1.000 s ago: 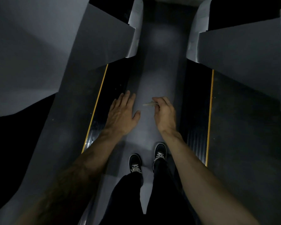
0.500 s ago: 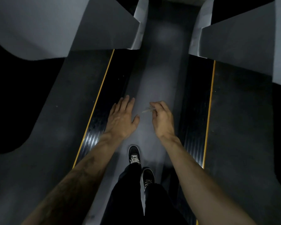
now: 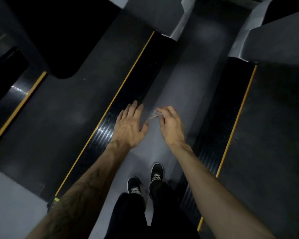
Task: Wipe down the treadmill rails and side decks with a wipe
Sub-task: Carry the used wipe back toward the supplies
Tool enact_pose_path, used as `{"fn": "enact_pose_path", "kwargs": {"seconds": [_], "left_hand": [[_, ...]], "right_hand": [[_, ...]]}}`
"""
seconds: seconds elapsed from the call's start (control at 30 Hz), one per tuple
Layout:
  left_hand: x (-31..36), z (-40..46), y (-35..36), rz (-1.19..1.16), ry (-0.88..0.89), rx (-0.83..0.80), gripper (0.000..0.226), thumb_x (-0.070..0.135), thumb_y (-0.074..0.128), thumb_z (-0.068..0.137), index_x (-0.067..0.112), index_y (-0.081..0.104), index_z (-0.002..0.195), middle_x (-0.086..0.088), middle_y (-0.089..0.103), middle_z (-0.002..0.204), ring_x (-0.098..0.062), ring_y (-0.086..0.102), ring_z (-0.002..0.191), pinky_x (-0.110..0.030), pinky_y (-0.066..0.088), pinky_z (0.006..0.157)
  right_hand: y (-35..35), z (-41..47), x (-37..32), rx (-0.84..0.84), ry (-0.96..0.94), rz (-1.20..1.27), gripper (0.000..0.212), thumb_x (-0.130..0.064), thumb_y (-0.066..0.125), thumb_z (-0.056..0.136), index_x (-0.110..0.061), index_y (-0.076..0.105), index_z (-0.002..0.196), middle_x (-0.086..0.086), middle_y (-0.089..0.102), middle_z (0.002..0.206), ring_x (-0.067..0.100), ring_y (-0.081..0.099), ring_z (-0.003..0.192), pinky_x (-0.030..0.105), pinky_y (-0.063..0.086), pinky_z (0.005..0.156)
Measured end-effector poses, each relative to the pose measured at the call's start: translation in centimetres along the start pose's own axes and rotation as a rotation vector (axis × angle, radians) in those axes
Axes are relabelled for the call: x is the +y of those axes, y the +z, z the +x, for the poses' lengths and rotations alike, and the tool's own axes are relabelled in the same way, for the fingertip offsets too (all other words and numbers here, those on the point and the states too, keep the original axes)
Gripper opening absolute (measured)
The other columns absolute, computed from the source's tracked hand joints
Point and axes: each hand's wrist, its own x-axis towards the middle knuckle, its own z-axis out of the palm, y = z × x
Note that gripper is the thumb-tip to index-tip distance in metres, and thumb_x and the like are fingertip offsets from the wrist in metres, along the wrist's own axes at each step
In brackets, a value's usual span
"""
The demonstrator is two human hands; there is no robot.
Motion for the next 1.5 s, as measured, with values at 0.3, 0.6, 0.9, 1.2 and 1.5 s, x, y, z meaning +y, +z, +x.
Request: {"fn": "enact_pose_path", "kwargs": {"seconds": [0.3, 0.6, 0.9, 1.2, 1.5], "left_hand": [[-7.7, -11.2, -0.4, -0.059, -0.148, 0.08, 0.076, 0.054, 0.034, 0.095, 0.011, 0.035, 0.158, -0.013, 0.033, 0.164, -0.032, 0.033, 0.151, -0.046, 0.026, 0.124], [-14.2, -22.6, 0.1, -0.067, -0.285, 0.161, 0.08, 0.058, 0.027, 0.093, 0.01, 0.039, 0.156, -0.014, 0.036, 0.163, -0.033, 0.037, 0.148, -0.048, 0.031, 0.121], [-17.0, -33.5, 2.3, -0.16, -0.648, 0.353, 0.076, 0.053, 0.036, 0.092, 0.005, 0.048, 0.15, -0.02, 0.042, 0.158, -0.04, 0.046, 0.141, -0.052, 0.04, 0.114], [-14.9, -46.1, 6.2, -0.261, -1.077, 0.555, 0.066, 0.046, 0.047, 0.091, 0.006, 0.053, 0.143, -0.019, 0.05, 0.151, -0.041, 0.056, 0.128, -0.049, 0.045, 0.104], [-12.3, -59.2, 9.3, -0.317, -1.391, 0.642, 0.077, 0.056, 0.032, 0.092, 0.007, 0.047, 0.148, -0.018, 0.044, 0.156, -0.04, 0.05, 0.133, -0.05, 0.041, 0.109]], "right_hand": [[5.4, -7.1, -7.7, -0.077, -0.125, -0.001, 0.032, 0.007, 0.062, 0.091, -0.002, 0.072, 0.119, 0.011, 0.065, 0.112, 0.032, 0.065, 0.099, 0.04, 0.055, 0.095], [10.7, -14.6, -14.9, -0.195, -0.255, 0.056, 0.033, 0.012, 0.066, 0.087, -0.001, 0.072, 0.117, 0.009, 0.066, 0.111, 0.026, 0.061, 0.102, 0.005, 0.034, 0.097], [15.7, -20.0, -21.6, -0.45, -0.568, 0.128, 0.033, 0.009, 0.062, 0.086, -0.004, 0.072, 0.115, 0.01, 0.065, 0.108, 0.029, 0.06, 0.098, 0.032, 0.047, 0.088], [17.8, -29.1, -27.0, -0.783, -0.907, 0.2, 0.035, 0.011, 0.06, 0.084, -0.002, 0.072, 0.114, 0.011, 0.065, 0.106, 0.033, 0.063, 0.099, 0.042, 0.053, 0.088], [18.6, -40.6, -32.0, -1.001, -1.121, 0.247, 0.029, 0.009, 0.06, 0.09, -0.002, 0.071, 0.115, 0.01, 0.064, 0.107, 0.032, 0.062, 0.101, 0.043, 0.053, 0.088]]}}
